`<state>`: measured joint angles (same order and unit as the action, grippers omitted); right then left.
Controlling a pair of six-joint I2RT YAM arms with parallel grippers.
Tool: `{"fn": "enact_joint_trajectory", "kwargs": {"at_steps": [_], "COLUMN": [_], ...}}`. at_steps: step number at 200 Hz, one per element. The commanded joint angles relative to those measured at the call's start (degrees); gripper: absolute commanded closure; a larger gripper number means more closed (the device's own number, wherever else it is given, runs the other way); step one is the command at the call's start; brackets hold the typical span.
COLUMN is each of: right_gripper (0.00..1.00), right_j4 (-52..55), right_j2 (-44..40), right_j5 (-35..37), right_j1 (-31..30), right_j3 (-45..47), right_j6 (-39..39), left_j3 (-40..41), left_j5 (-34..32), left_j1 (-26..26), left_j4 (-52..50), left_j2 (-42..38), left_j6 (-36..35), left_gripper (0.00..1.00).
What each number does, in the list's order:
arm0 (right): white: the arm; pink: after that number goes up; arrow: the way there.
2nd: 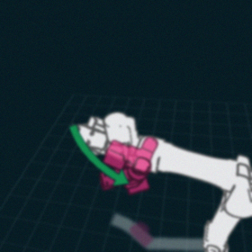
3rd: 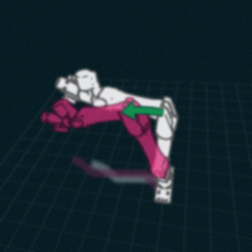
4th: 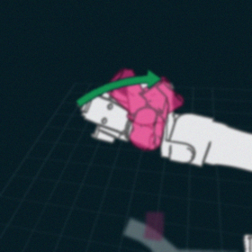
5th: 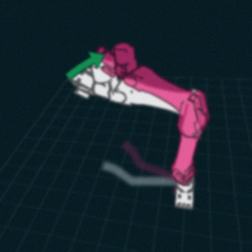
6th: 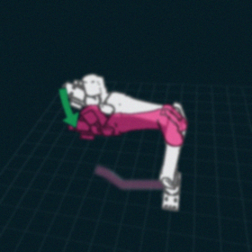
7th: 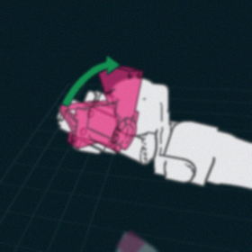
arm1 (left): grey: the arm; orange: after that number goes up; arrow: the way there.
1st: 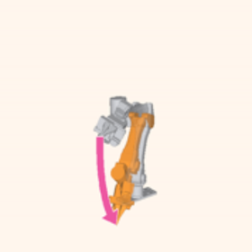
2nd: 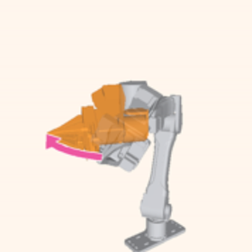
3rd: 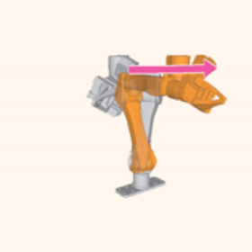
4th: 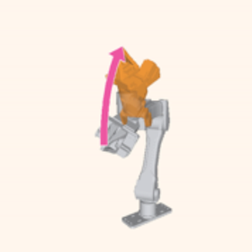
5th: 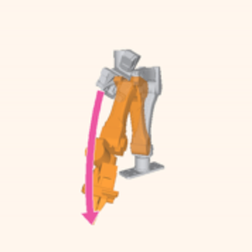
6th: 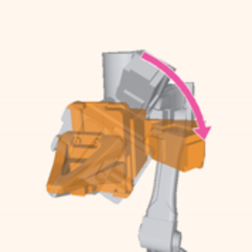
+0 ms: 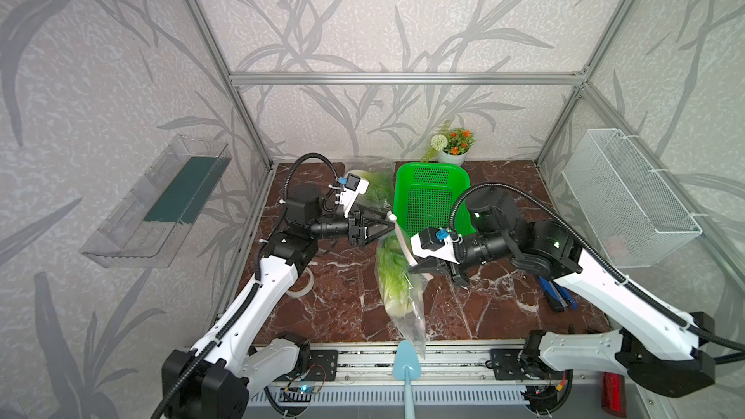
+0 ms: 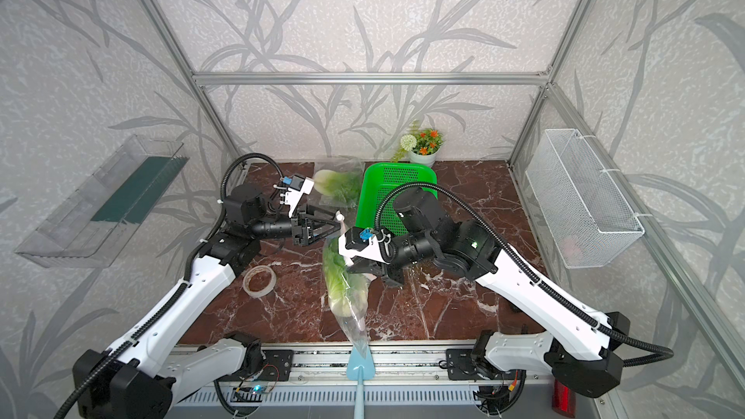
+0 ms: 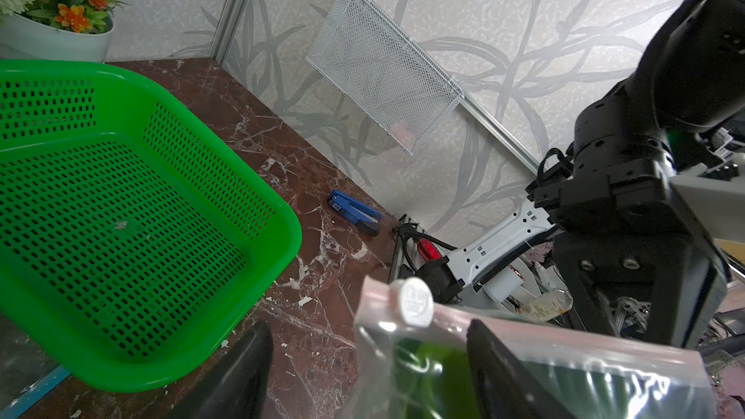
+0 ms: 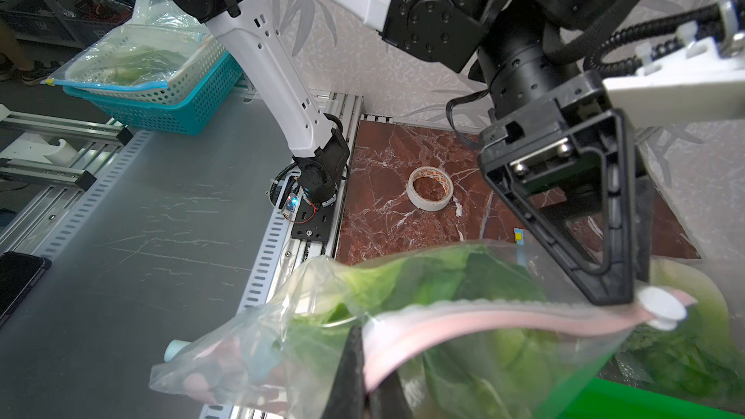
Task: Open the zip-top bag and take out the chinese cabbages
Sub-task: Adjust the zipper food storage bag at the center of the board.
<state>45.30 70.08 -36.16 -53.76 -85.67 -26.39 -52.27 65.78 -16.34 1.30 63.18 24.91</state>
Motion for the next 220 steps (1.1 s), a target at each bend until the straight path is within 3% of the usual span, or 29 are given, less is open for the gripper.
{"fn": "enact_joint_trajectory", "kwargs": {"at_steps": [1,28,43,53,65,82,130,157,206,220], "right_gripper": [1.0,1.0,1.0,1.0,1.0,1.0,1.0,1.0,1.0,1.0], "right_j4": [-1.91,-3.3,-3.67,-3.65,-3.49,-2.75,2.3,5.26,6.68,6.54], "right_j2": [-0.83,-0.91,-0.75,-0.61,-0.56,-0.56,-0.08,0.74,1.41,1.28], "right_j5": [-1.16,-0.94,-0.83,-0.78,-1.16,-2.55,-6.96,-8.66,-8.93,-8.41], "right_j1": [0.23,0.28,0.23,0.24,0.25,0.24,0.24,0.27,0.31,0.24], "right_j3": [-1.28,-0.31,0.11,0.02,-0.23,-0.95,-3.33,-4.81,-5.53,-5.24], "right_j6": [0.27,0.71,0.73,0.72,0.6,0.21,-2.02,-3.35,-4.97,-4.98], "left_j3": [0.82,2.38,2.68,2.91,3.05,2.72,2.23,0.78,-1.36,-1.76], "left_j5": [0.23,-0.81,-1.65,-1.79,-2.1,-2.48,2.08,6.13,8.49,7.92], "left_j1": [-0.42,-2.31,-3.63,-4.04,-4.13,-4.01,-2.18,-2.68,-4.58,-4.56], "left_j4": [7.85,11.41,11.38,11.1,9.53,4.65,8.82,15.43,14.17,11.84], "left_j2": [0.1,-2.31,-3.78,-4.47,-5.17,-5.52,-1.91,1.97,2.32,0.8], "left_j6": [4.6,6.24,5.58,5.33,4.17,0.51,0.01,3.69,2.1,0.78], "left_gripper": [0.32,0.52,0.54,0.48,0.31,0.16,0.01,0.01,0.01,0.08]}}
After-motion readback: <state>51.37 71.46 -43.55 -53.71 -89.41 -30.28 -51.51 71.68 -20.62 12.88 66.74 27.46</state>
